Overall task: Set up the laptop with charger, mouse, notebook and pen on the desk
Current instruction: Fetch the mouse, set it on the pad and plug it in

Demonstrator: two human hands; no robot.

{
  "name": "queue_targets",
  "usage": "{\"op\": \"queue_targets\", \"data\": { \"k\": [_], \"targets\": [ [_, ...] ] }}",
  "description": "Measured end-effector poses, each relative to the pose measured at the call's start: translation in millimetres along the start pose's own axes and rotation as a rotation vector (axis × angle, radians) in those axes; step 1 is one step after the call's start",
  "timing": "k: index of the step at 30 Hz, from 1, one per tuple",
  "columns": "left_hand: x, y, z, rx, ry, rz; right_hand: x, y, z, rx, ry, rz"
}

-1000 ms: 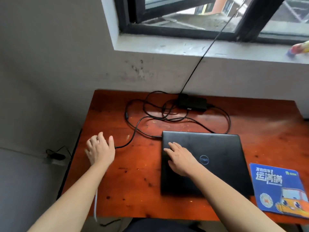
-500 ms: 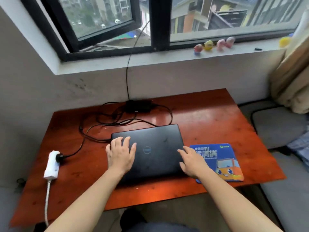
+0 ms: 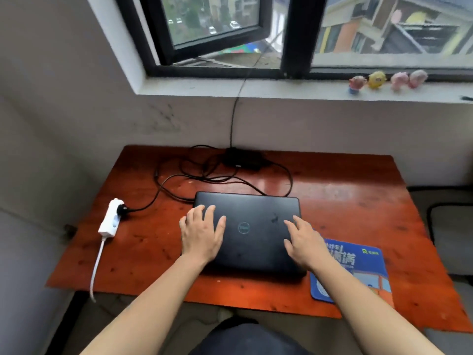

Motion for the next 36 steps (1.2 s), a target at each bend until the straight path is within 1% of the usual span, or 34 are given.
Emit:
{"op": "queue_targets", "data": {
  "k": [3, 5, 7, 10, 13, 15, 17, 22, 24, 26, 29, 31, 34, 36],
  "targets": [
    [-21, 6, -32, -0.075, -0.059, 0.116, -22, 28, -41, -0.135, -0.120, 0.038],
    [-36, 2, -60, -0.191, -0.085, 0.174, -34, 47, -72, -0.235, -0.191, 0.057],
    [-51, -14, -87, -0.307, -0.082, 0.238, -45, 60, -105, -0.320, -0.213, 0.089],
    [-72, -60, -130, -0.472, -0.046, 0.324, -50, 65, -170, -0.491, -0.247, 0.134],
    [-89, -122, -164, -0.641, 0.020, 0.386, -44, 50, -237, -0.678, -0.226, 0.136],
    [-100, -164, -177, -0.736, 0.058, 0.436, -37, 37, -273, -0.764, -0.180, 0.129],
    [-112, -227, -187, -0.899, 0.097, 0.488, -22, 7, -318, -0.898, -0.131, 0.089],
    [-143, -371, -195, -1.133, 0.245, 0.561, 20, -83, -423, -1.173, -0.076, 0.004],
    [-157, -422, -198, -1.213, 0.292, 0.599, 28, -123, -456, -1.237, -0.050, -0.031],
    [-172, -477, -205, -1.331, 0.289, 0.652, 35, -174, -487, -1.349, -0.053, -0.049],
    [-191, -532, -222, -1.430, 0.288, 0.721, 43, -229, -531, -1.495, -0.098, -0.025],
    [-205, -581, -239, -1.486, 0.303, 0.784, 53, -273, -574, -1.577, -0.125, -0.002],
    [-226, -643, -261, -1.532, 0.341, 0.840, 65, -332, -636, -1.620, -0.142, 0.019],
    [-237, -687, -264, -1.587, 0.359, 0.870, 78, -384, -669, -1.697, -0.157, 0.015]
  ]
}}
Point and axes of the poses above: each hand's wrist, its own y-axis towards the middle knuckle, its own x-axis out of the palm, z = x × y, the point moved 6 cm from there along y, towards the middle knuckle, and after that the axes turned 8 degrees about -y, right-handed, at the moved point
